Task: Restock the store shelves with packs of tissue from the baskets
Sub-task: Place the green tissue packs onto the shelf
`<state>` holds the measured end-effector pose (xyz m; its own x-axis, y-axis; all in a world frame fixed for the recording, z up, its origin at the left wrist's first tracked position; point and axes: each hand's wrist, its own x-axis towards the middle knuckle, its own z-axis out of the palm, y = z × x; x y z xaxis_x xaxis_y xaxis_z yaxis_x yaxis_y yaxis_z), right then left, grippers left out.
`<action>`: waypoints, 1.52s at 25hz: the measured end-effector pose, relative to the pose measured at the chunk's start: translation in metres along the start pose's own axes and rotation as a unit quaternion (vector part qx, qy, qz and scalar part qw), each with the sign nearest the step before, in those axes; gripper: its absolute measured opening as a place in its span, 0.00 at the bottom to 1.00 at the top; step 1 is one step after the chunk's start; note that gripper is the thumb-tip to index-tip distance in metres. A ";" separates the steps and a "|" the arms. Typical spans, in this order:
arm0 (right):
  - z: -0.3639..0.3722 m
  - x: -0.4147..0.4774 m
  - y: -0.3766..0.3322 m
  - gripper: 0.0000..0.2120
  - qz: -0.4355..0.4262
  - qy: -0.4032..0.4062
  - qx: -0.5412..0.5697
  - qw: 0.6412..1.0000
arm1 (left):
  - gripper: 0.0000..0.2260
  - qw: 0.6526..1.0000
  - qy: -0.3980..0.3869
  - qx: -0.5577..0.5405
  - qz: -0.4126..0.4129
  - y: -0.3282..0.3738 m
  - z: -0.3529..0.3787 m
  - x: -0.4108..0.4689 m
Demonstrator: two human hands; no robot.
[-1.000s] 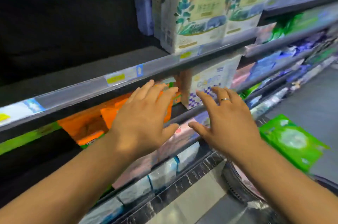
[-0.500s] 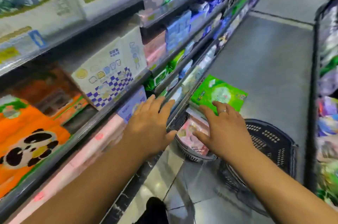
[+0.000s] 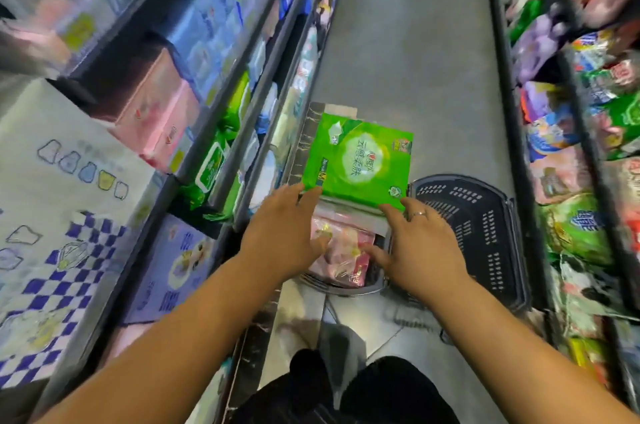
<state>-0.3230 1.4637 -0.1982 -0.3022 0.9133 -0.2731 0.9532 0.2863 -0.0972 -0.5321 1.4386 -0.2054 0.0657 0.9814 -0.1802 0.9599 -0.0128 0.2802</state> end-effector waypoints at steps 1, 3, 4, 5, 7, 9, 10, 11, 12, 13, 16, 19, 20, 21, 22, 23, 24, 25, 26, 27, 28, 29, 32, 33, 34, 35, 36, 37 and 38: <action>0.006 0.014 0.005 0.35 0.017 -0.008 0.008 1.000 | 0.35 1.000 -0.014 -0.010 0.000 -0.007 0.007 0.019; 0.020 0.043 0.016 0.35 0.055 -0.027 0.040 0.997 | 0.35 0.998 -0.042 -0.037 -0.007 -0.017 0.021 0.051; 0.027 0.059 0.023 0.36 0.072 -0.036 0.061 0.995 | 0.35 0.997 -0.053 -0.050 -0.015 -0.021 0.029 0.066; 0.037 0.075 0.032 0.36 0.089 -0.042 0.084 0.992 | 0.35 0.996 -0.062 -0.062 -0.024 -0.025 0.040 0.081; 0.058 0.108 0.049 0.38 0.115 -0.044 0.126 0.984 | 0.35 0.993 -0.072 -0.082 -0.041 -0.032 0.062 0.112; 0.085 0.145 0.067 0.40 0.132 -0.049 0.155 0.978 | 0.35 0.990 -0.074 -0.105 -0.063 -0.044 0.087 0.147; 0.099 0.166 0.077 0.40 0.145 -0.051 0.172 0.973 | 0.35 0.987 -0.071 -0.121 -0.082 -0.051 0.100 0.167; 0.114 0.187 0.086 0.41 0.158 -0.050 0.193 0.967 | 0.36 0.983 -0.066 -0.137 -0.102 -0.058 0.112 0.187; 0.130 0.209 0.096 0.42 0.171 -0.044 0.217 0.960 | 0.36 0.981 -0.056 -0.149 -0.115 -0.065 0.126 0.208; 0.144 0.228 0.106 0.42 0.181 -0.034 0.243 0.952 | 0.36 0.979 -0.044 -0.154 -0.124 -0.072 0.139 0.227; 0.177 0.277 0.126 0.45 0.206 0.011 0.313 0.927 | 0.37 0.975 -0.020 -0.170 -0.142 -0.091 0.177 0.281; 0.213 0.315 0.144 0.54 0.234 0.007 0.365 0.901 | 0.40 0.966 -0.007 -0.198 -0.167 -0.108 0.216 0.329; 0.223 0.325 0.148 0.56 0.241 0.006 0.383 0.892 | 0.42 0.961 -0.002 -0.214 -0.176 -0.111 0.225 0.340; 0.235 0.333 0.153 0.57 0.246 0.012 0.406 0.880 | 0.45 0.951 0.006 -0.243 -0.191 -0.114 0.235 0.351; 0.243 0.340 0.157 0.56 0.248 0.024 0.432 0.867 | 0.46 0.938 0.015 -0.274 -0.211 -0.118 0.242 0.359; 0.248 0.344 0.159 0.53 0.253 0.037 0.458 0.852 | 0.46 0.926 0.019 -0.296 -0.231 -0.121 0.247 0.364; 0.250 0.347 0.160 0.49 0.260 0.047 0.480 0.837 | 0.44 0.917 0.021 -0.314 -0.245 -0.123 0.250 0.368; 0.251 0.348 0.160 0.45 0.266 0.056 0.501 0.822 | 0.39 0.908 0.024 -0.334 -0.252 -0.126 0.252 0.370; 0.251 0.349 0.160 0.43 0.267 0.065 0.518 0.810 | 0.35 0.898 0.030 -0.358 -0.253 -0.128 0.253 0.371; 0.250 0.347 0.160 0.42 0.265 0.072 0.530 0.802 | 0.32 0.890 0.039 -0.380 -0.250 -0.128 0.252 0.369; 0.246 0.343 0.159 0.42 0.262 0.073 0.537 0.799 | 0.29 0.883 0.049 -0.395 -0.248 -0.126 0.250 0.363; 0.244 0.337 0.158 0.43 0.258 0.064 0.536 0.801 | 0.28 0.880 0.055 -0.400 -0.251 -0.122 0.246 0.353; 0.228 0.306 0.148 0.46 0.246 0.046 0.531 0.809 | 0.30 0.866 0.078 -0.409 -0.277 -0.105 0.234 0.305; 0.221 0.296 0.147 0.46 0.241 0.045 0.532 0.811 | 0.31 0.860 0.083 -0.414 -0.285 -0.098 0.227 0.289; 0.211 0.287 0.145 0.47 0.234 0.040 0.538 0.809 | 0.32 0.850 0.092 -0.427 -0.293 -0.094 0.219 0.273; 0.203 0.275 0.141 0.47 0.225 0.028 0.540 0.810 | 0.33 0.837 0.100 -0.441 -0.308 -0.092 0.212 0.253; 0.192 0.262 0.134 0.47 0.217 0.018 0.543 0.811 | 0.34 0.829 0.111 -0.442 -0.325 -0.087 0.202 0.231; 0.183 0.249 0.130 0.46 0.204 0.019 0.549 0.810 | 0.36 0.824 0.121 -0.438 -0.338 -0.083 0.192 0.211; 0.170 0.239 0.126 0.46 0.195 0.027 0.553 0.810 | 0.37 0.823 0.129 -0.432 -0.346 -0.077 0.178 0.195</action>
<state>-0.2771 1.6682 -0.4388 0.0496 0.8914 -0.4505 0.3750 -0.4347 -0.8188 -0.5450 1.5967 -0.4305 -0.5816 0.7065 -0.4033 0.1839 0.5971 0.7808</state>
